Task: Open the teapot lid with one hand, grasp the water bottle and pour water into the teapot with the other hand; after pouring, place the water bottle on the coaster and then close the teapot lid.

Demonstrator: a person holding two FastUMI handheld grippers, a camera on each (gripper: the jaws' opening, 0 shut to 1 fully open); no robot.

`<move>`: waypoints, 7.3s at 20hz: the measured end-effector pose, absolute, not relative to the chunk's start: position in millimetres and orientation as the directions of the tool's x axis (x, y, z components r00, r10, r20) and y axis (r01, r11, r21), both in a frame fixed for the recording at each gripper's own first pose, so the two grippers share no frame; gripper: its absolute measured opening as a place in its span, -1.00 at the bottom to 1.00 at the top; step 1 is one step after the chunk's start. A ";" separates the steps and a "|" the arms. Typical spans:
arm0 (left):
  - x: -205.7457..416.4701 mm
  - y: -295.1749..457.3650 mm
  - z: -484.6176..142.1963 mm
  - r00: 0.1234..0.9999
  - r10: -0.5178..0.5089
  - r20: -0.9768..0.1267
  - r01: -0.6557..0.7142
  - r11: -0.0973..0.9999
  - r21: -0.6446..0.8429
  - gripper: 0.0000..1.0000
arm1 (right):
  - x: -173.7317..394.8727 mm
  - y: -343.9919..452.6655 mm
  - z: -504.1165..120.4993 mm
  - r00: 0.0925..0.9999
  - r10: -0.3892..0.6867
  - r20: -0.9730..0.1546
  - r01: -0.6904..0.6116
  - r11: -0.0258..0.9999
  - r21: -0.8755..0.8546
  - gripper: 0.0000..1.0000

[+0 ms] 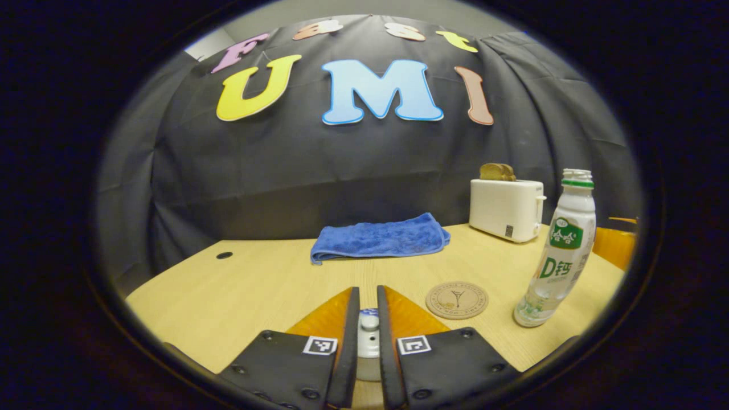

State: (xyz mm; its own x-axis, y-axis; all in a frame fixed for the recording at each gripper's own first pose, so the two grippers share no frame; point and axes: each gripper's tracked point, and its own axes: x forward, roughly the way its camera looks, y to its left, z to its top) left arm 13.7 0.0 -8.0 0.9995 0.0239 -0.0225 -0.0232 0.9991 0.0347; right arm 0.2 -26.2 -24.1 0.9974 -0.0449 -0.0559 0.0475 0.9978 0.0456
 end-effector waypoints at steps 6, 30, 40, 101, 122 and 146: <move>14.6 0.5 -5.0 0.999 0.021 -0.029 -0.020 0.999 0.037 -0.78 | -2.0 -25.2 -27.5 0.997 -0.034 -0.064 0.037 0.998 0.049 0.99; -80.7 139.6 74.2 0.978 0.186 0.098 -0.182 0.982 -0.046 -0.80 | 24.4 17.8 -50.5 0.989 0.087 -0.122 -0.093 0.995 -0.045 0.99; -103.7 200.2 42.4 0.955 0.293 0.040 -0.292 0.956 -0.036 -0.80 | 46.4 20.1 -72.1 0.982 0.080 -0.168 -0.097 0.991 -0.096 0.75; -99.6 219.4 -32.9 0.973 0.224 -0.062 -0.230 0.967 -0.113 -0.78 | 89.2 91.8 23.3 0.991 0.082 0.109 0.122 -0.176 -0.977 0.46; -96.2 213.2 -38.7 0.974 0.213 -0.081 -0.221 0.968 -0.117 -0.87 | 94.6 88.6 35.8 0.974 0.133 0.182 0.208 -0.223 -0.952 0.46; -91.9 211.4 -41.0 0.974 0.207 -0.088 -0.216 0.970 -0.110 -0.78 | 94.7 93.5 46.1 0.958 0.175 0.229 0.271 -0.279 -0.921 0.46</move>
State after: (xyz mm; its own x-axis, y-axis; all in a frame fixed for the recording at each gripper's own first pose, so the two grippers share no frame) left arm -91.9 211.4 -41.0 0.9744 0.2071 -0.0878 -0.2161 0.9702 -0.1097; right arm 94.7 93.5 46.1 0.9576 0.1745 0.2292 0.2713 -0.2786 -0.9213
